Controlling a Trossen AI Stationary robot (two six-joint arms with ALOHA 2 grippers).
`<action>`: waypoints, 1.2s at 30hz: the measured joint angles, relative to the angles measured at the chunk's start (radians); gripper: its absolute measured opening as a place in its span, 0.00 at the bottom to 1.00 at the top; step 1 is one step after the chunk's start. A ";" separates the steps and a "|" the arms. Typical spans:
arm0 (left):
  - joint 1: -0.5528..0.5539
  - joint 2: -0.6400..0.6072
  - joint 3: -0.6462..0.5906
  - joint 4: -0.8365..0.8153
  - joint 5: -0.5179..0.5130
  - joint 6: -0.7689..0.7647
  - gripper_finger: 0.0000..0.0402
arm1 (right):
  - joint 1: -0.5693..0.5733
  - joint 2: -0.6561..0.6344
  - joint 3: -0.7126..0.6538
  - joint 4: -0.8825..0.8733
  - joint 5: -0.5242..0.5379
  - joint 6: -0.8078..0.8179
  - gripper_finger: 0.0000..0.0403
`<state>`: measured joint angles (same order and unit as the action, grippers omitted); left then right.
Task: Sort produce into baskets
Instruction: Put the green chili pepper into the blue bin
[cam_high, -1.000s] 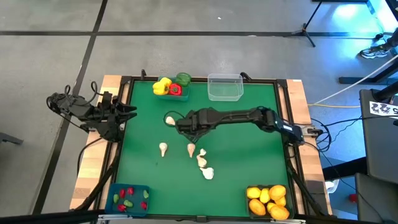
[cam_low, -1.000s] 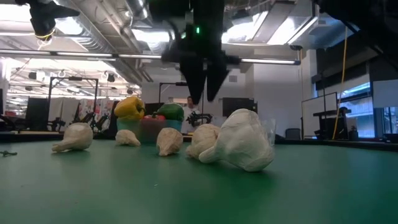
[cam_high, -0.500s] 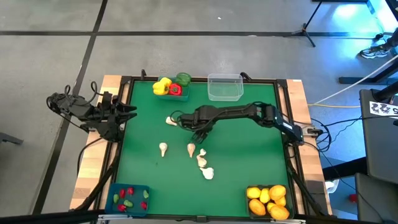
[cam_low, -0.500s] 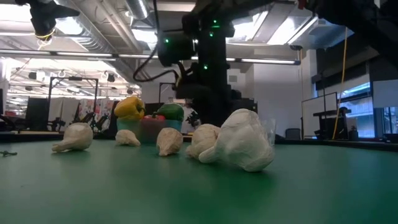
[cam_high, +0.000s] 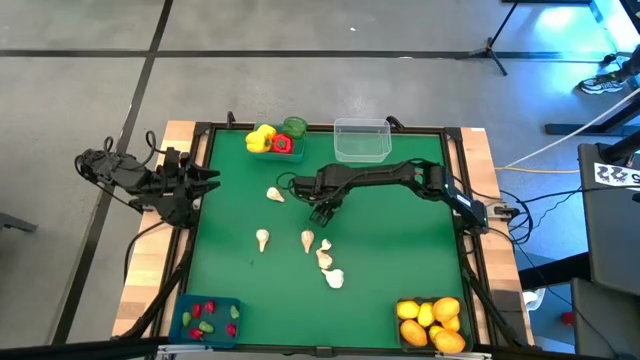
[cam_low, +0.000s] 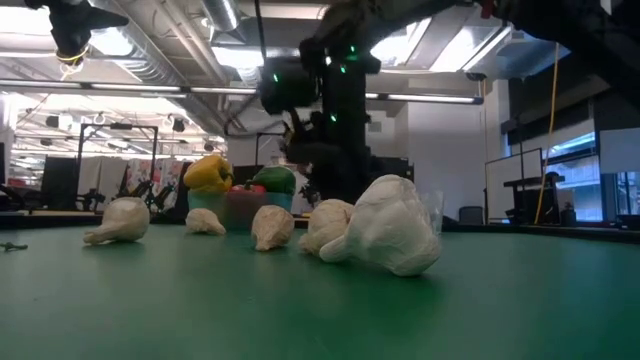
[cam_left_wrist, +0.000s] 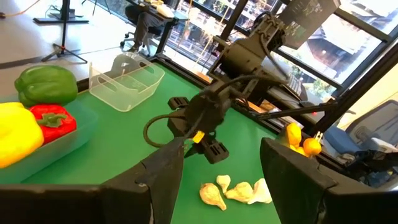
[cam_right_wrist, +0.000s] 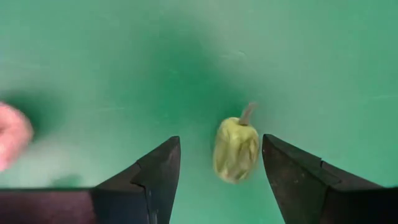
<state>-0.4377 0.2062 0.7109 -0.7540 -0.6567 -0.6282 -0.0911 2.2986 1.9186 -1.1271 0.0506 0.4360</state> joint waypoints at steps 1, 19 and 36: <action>0.000 0.000 0.000 0.000 0.000 -0.004 0.52 | -0.005 0.000 -0.016 -0.002 -0.008 0.000 0.55; 0.000 0.000 0.000 0.000 -0.024 -0.012 0.52 | -0.021 -0.026 -0.130 0.061 -0.069 -0.021 0.21; 0.000 0.000 0.000 0.000 -0.027 -0.009 0.52 | 0.044 -0.020 0.192 0.131 -0.096 -0.028 0.11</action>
<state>-0.4377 0.2062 0.7109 -0.7540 -0.6842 -0.6369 -0.0469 2.2787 2.1105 -0.9957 -0.0456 0.4079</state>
